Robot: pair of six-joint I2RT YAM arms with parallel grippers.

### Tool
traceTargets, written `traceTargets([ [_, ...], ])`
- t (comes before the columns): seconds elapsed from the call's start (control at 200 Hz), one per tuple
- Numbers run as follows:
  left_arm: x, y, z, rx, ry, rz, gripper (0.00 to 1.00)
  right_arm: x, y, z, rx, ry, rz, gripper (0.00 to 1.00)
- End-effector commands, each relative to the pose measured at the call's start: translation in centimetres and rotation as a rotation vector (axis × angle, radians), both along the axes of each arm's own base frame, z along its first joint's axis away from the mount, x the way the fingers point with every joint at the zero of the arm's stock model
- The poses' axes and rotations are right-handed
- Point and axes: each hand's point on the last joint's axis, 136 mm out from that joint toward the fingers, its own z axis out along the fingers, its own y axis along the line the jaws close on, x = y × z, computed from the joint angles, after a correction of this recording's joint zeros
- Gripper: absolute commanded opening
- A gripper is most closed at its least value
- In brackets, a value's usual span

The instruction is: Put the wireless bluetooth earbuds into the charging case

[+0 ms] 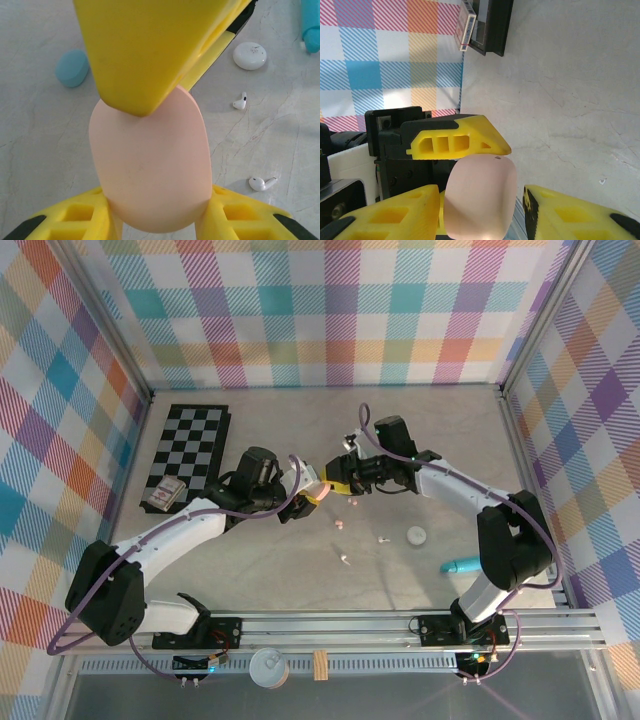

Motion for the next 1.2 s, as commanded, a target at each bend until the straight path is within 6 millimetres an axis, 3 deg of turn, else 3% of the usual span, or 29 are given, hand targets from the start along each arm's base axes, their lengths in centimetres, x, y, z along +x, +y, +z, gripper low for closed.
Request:
traceTargets([
  [0.0,0.0,-0.3,0.8,-0.009,-0.035,-0.015,0.36,-0.5,0.7,0.0,0.026,0.011,0.039,0.44],
  [0.19,0.1,-0.2,0.8,-0.007,-0.045,-0.006,0.36,-0.7,1.0,-0.4,0.027,0.031,0.049,0.39],
  [0.355,0.4,-0.2,0.8,-0.010,-0.058,0.004,0.37,-0.7,1.0,-0.1,0.024,0.016,0.041,0.25],
  [0.48,0.6,-0.1,1.5,-0.038,-0.090,0.023,0.49,-0.8,0.9,1.3,0.053,-0.016,0.044,0.21],
  [0.61,0.8,0.1,3.8,-0.138,-0.191,0.064,0.69,-0.3,0.2,3.1,0.104,-0.038,0.018,0.20],
  [0.695,0.9,0.4,6.1,-0.245,-0.275,0.095,0.77,0.1,-0.4,4.4,0.170,-0.033,-0.003,0.19],
  [0.92,0.2,1.7,12.1,-0.577,-0.468,0.150,0.80,0.4,-1.7,9.0,0.349,-0.045,-0.043,0.18],
  [1.095,-0.8,1.3,14.4,-0.735,-0.498,0.083,0.80,0.3,-2.2,13.9,0.495,-0.111,-0.085,0.16],
  [1.195,-0.5,1.4,15.6,-0.817,-0.510,0.081,0.78,0.1,-2.4,15.2,0.526,-0.114,-0.106,0.16],
])
